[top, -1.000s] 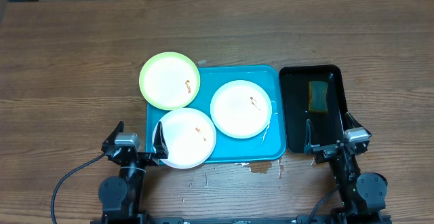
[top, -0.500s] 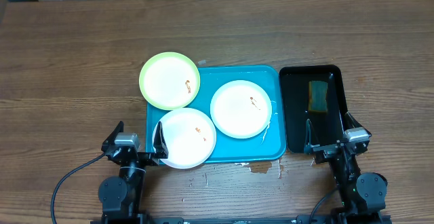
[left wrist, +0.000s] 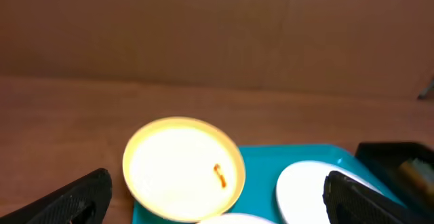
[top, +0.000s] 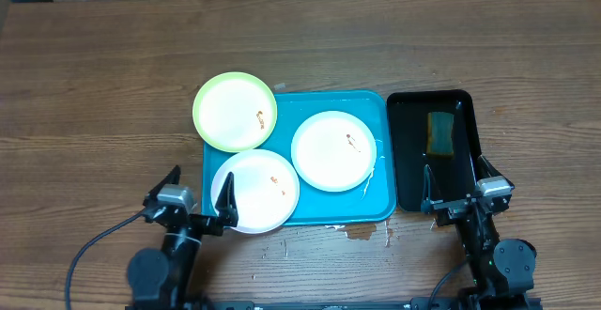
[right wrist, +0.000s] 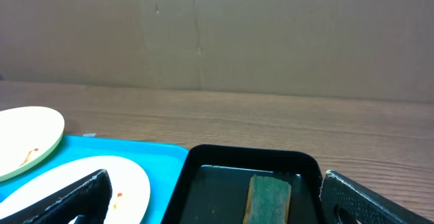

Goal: Clean dirty plates on tray and stack at the side
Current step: 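Raise the left arm from rest toward the plates on the teal tray, then move the left gripper to the rim of the upper-right white plate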

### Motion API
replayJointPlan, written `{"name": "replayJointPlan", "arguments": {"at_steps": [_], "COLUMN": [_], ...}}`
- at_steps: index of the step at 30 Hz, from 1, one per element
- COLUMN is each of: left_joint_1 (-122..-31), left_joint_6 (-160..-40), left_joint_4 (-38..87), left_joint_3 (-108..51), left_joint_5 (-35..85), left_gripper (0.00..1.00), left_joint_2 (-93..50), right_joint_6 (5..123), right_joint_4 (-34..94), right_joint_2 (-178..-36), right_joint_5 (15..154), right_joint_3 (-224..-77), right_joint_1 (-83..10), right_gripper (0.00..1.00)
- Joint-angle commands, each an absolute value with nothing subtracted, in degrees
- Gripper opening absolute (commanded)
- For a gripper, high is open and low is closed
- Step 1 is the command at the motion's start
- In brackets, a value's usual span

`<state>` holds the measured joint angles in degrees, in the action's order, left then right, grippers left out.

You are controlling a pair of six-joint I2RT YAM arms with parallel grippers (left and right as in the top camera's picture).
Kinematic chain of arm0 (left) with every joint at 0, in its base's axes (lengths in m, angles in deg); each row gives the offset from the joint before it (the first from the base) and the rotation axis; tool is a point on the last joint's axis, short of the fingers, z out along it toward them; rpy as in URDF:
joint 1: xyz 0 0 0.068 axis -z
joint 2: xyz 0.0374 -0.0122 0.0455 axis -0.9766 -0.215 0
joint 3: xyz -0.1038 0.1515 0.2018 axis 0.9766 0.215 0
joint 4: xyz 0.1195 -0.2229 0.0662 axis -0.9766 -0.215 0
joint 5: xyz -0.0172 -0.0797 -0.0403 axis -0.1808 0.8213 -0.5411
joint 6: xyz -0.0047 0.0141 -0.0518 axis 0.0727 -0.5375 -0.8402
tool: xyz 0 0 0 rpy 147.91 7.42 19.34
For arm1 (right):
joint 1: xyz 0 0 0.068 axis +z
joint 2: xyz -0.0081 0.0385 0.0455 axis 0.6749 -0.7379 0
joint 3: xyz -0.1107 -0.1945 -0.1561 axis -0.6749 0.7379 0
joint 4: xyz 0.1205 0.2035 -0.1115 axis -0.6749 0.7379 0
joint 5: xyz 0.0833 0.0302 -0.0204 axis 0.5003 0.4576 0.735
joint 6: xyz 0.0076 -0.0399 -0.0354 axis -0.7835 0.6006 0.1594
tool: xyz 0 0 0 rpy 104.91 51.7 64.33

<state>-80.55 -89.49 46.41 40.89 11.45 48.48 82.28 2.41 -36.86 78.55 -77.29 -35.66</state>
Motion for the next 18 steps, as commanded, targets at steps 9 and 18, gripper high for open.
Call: {"name": "replayJointPlan", "arguments": {"at_steps": [9, 18], "left_joint_1": [-80.17, -80.17], "left_joint_6": [-88.27, -89.23], "left_joint_4": [25.78, -8.91], "left_joint_3": [4.74, -30.1], "left_joint_5": [15.77, 30.16], "left_gripper": [1.0, 1.0], "left_joint_2": [18.3, -20.7], "right_joint_6": [82.48, 82.48], "right_joint_4": [1.97, 1.97], "right_joint_2": [-36.42, -36.42], "right_joint_5": [78.6, 78.6], "right_joint_3": [-76.7, -76.7], "right_joint_1": [-35.81, -35.81], "right_gripper": [1.0, 1.0]}}
